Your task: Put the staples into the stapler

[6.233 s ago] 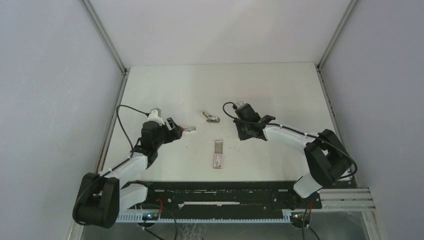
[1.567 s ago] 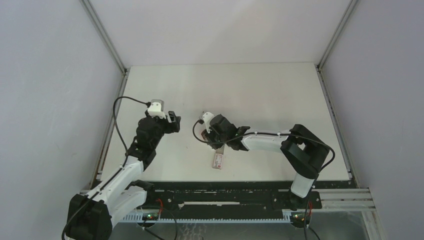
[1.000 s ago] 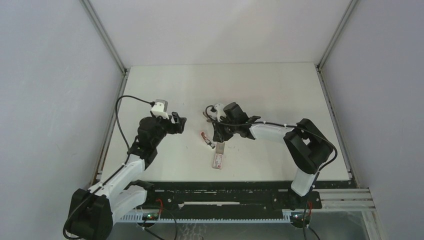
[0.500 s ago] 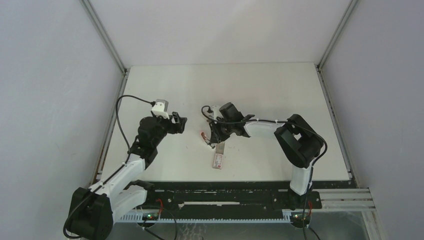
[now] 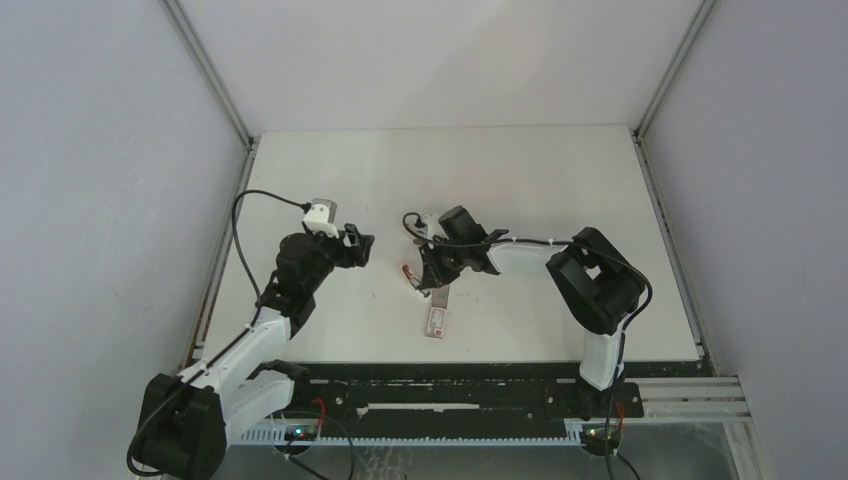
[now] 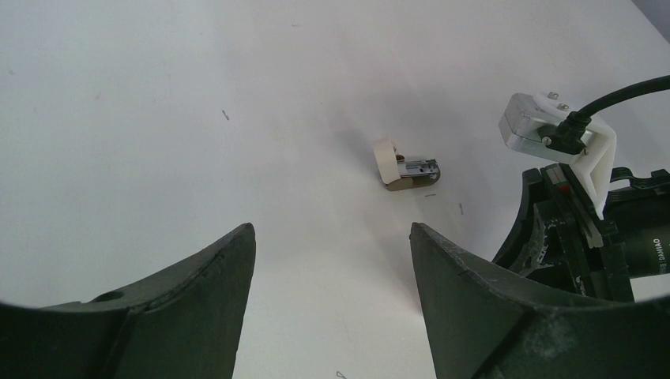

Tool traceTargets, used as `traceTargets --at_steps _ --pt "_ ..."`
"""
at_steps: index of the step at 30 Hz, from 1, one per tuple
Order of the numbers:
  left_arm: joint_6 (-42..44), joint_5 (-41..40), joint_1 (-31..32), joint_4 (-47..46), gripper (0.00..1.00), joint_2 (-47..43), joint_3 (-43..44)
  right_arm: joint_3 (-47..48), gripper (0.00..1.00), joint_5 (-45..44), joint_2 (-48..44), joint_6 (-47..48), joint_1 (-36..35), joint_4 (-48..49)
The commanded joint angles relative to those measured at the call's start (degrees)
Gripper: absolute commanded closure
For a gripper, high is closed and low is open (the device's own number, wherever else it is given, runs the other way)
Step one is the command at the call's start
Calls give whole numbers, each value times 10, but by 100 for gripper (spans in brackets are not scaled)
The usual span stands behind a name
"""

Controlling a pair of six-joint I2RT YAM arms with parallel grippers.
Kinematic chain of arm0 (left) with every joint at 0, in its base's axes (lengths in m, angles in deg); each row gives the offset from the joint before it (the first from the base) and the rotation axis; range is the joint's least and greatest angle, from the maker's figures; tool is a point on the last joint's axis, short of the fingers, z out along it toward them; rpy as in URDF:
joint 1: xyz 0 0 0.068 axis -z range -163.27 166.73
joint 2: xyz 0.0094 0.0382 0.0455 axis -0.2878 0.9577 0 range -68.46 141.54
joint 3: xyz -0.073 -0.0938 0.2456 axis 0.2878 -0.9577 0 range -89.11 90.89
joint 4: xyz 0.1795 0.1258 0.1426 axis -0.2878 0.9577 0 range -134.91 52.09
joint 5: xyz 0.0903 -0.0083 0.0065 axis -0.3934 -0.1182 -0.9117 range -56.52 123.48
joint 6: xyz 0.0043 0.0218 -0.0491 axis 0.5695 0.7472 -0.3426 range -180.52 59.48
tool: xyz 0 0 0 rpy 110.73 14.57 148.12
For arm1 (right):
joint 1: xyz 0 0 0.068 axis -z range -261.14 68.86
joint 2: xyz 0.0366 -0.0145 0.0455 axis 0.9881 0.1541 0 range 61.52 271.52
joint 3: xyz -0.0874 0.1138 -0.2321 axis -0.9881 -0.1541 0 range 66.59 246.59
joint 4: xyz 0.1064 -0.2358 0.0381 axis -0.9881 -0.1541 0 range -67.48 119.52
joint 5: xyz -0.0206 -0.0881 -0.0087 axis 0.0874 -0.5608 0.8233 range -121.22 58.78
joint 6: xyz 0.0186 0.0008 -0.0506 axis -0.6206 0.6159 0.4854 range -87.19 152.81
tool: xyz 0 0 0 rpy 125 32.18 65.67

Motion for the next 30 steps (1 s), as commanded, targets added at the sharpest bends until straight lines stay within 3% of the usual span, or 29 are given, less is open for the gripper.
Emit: traceTargets --at_steps 1,8,20,30 --pt "-8 0 -3 -23 24 0 -12 21 82 17 7 -4 -3 4" --pt "-8 -3 -3 -23 24 0 -13 21 84 34 7 -5 -3 2" --pt "-7 -5 -3 -22 24 -3 -14 21 100 39 -17 -14 3 -3" --pt "-7 -4 -3 -21 24 -3 -13 20 100 46 -35 -24 11 -6"
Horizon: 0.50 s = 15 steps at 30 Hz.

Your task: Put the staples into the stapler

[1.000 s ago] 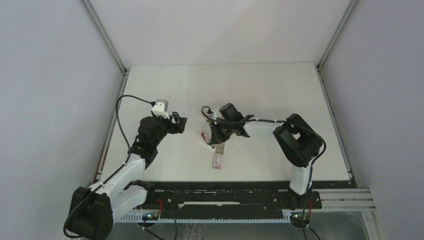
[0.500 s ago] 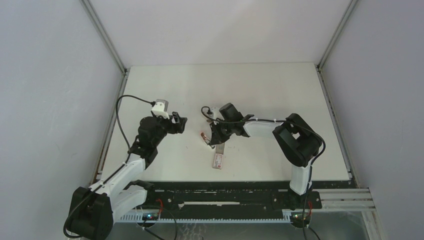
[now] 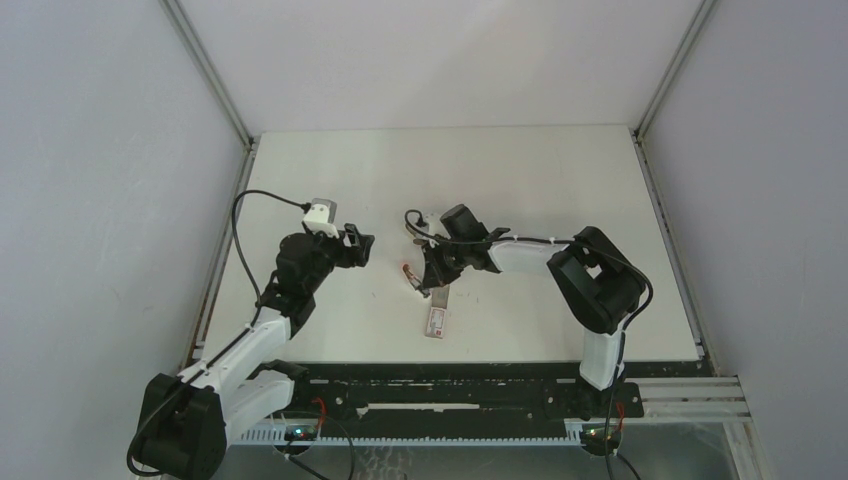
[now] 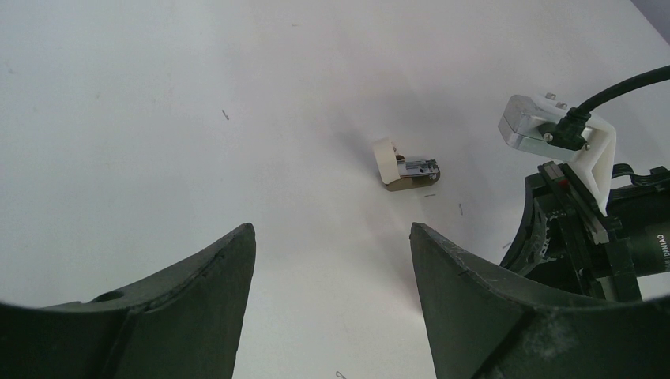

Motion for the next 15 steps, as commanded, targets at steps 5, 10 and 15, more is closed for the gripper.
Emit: traceTargets --at_steps 5,10,15 --pt "-5 -4 -3 -21 24 -3 -13 17 100 15 -42 -15 5 0" --pt "-5 -4 -3 -21 24 -4 -15 18 100 18 -59 -19 8 -2" --pt "-4 -6 -3 -20 24 -8 -16 8 100 23 -91 -21 23 -2"
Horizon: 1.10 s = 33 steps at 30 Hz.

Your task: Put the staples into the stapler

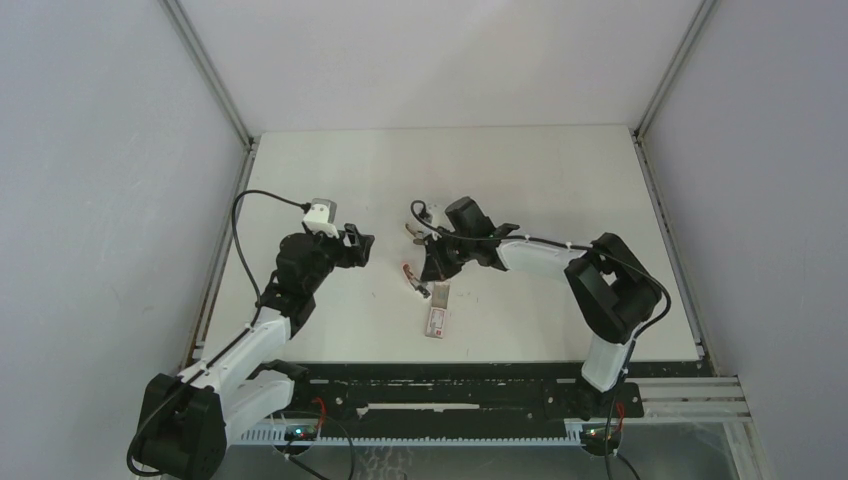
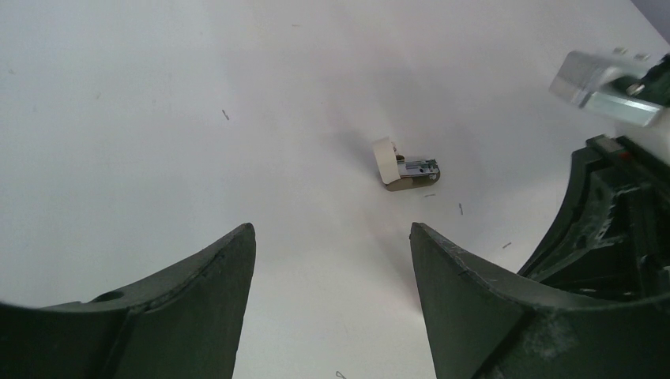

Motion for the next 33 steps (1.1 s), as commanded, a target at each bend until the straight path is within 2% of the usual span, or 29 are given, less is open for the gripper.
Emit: traceTargets --at_steps 1,13,33 --pt "-4 -6 -3 -19 24 -9 -16 3 100 10 -57 -8 18 9" --pt "-4 -7 -3 -20 24 -12 -17 -97 100 -3 -108 0 125 32" --pt "-4 -7 -3 -18 24 -18 -18 -117 98 -55 -35 2 142 61"
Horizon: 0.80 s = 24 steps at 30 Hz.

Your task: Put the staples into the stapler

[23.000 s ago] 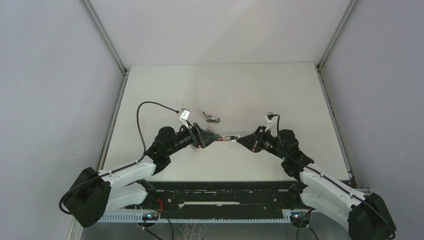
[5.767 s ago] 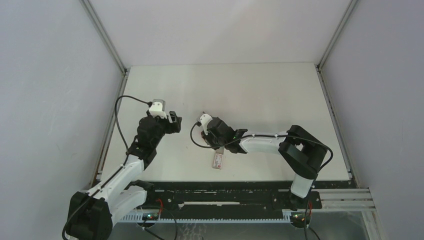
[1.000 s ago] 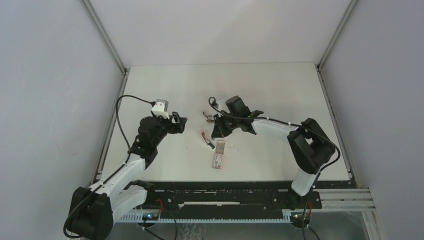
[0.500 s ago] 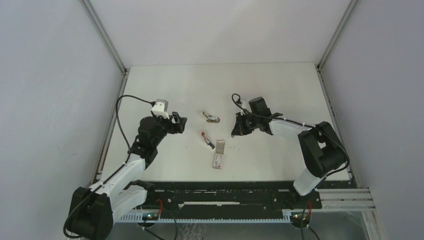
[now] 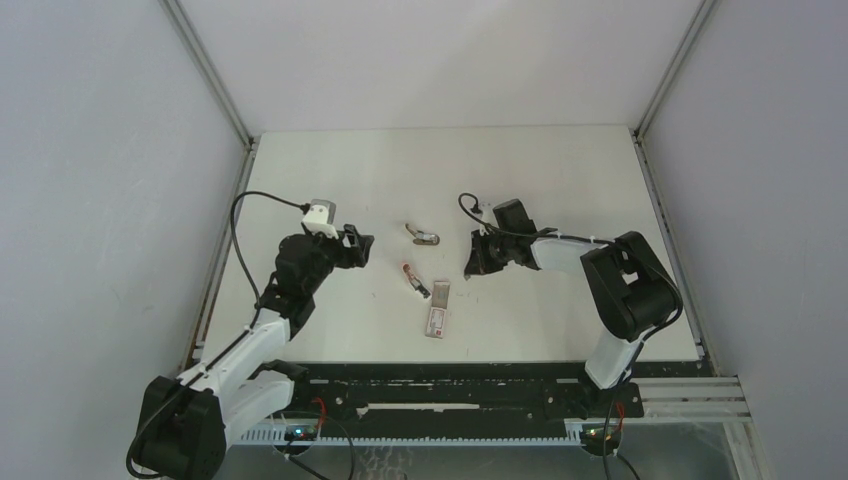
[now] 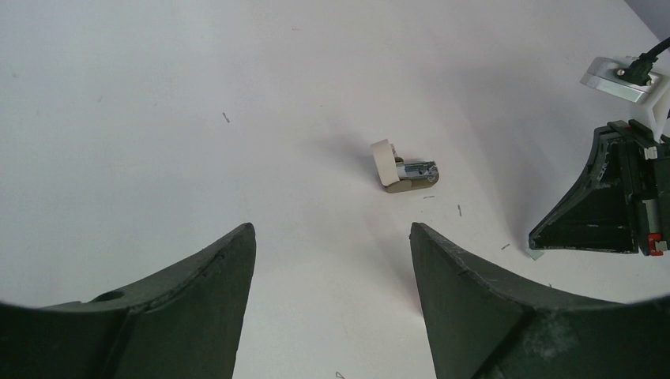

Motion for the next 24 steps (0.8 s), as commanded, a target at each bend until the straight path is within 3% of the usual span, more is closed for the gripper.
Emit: traceTargets --at_steps 1,13,24 --pt "-4 -6 -3 -18 24 -12 -16 -3 98 -32 -1 3 4 20" --pt "-5 -6 -3 -18 24 -19 -18 -3 74 -100 -31 17 4 -6" --pt "-6 -8 -3 -17 24 -27 -21 23 65 -215 -56 71 -72 -67"
